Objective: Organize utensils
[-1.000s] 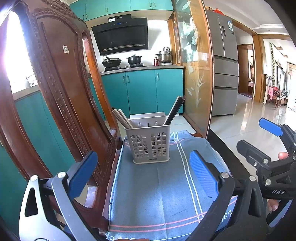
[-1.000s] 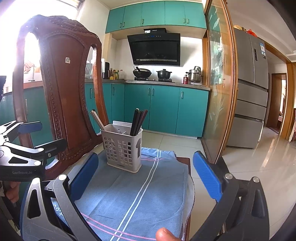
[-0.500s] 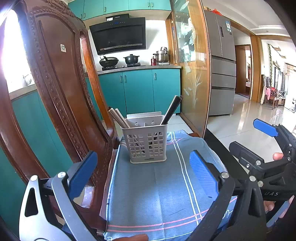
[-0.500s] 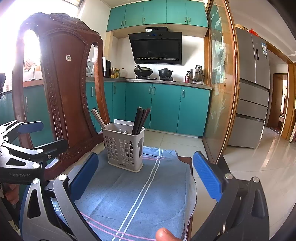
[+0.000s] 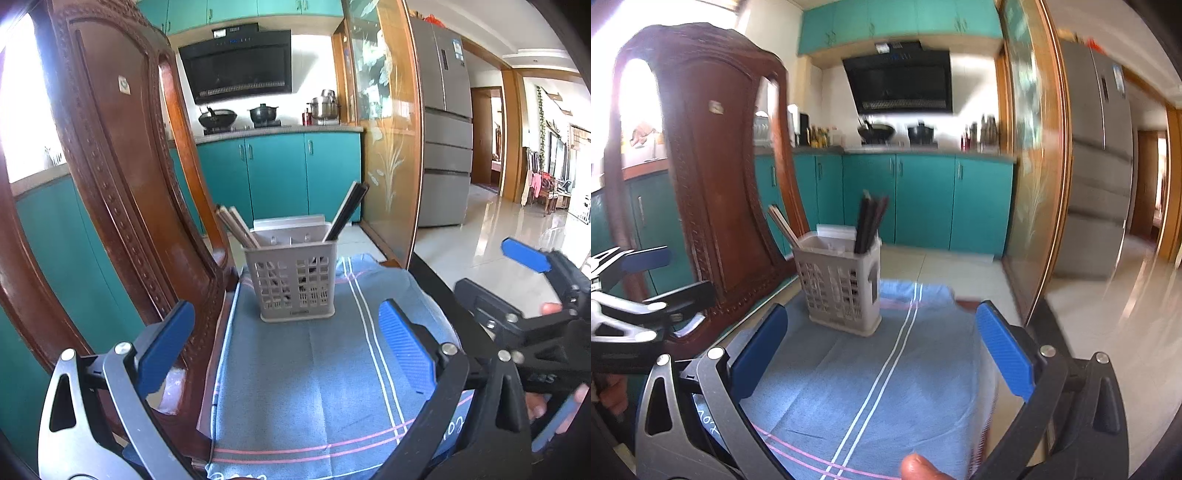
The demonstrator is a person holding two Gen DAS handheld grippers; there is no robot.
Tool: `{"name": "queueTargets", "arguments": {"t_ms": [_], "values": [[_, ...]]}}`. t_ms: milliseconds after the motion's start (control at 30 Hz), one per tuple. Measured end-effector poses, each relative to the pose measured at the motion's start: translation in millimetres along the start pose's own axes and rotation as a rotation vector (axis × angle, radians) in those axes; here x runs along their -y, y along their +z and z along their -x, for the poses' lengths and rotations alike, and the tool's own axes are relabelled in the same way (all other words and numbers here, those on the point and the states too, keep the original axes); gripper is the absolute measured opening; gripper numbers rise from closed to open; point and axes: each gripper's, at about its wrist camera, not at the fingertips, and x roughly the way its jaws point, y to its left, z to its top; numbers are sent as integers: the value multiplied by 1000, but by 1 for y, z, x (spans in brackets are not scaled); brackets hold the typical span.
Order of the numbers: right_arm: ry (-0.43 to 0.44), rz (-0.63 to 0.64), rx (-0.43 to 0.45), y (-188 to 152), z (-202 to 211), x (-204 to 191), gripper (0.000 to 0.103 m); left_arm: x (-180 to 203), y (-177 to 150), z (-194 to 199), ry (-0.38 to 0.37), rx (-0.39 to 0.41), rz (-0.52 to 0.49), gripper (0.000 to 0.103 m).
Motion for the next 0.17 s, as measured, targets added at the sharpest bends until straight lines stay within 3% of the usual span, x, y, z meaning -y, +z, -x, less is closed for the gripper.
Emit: {"name": "queueTargets", "arguments": {"t_ms": [167], "values": [[-69, -90, -347, -31, -112, 27, 100, -2, -11, -17, -16, -122, 34, 99]]}}
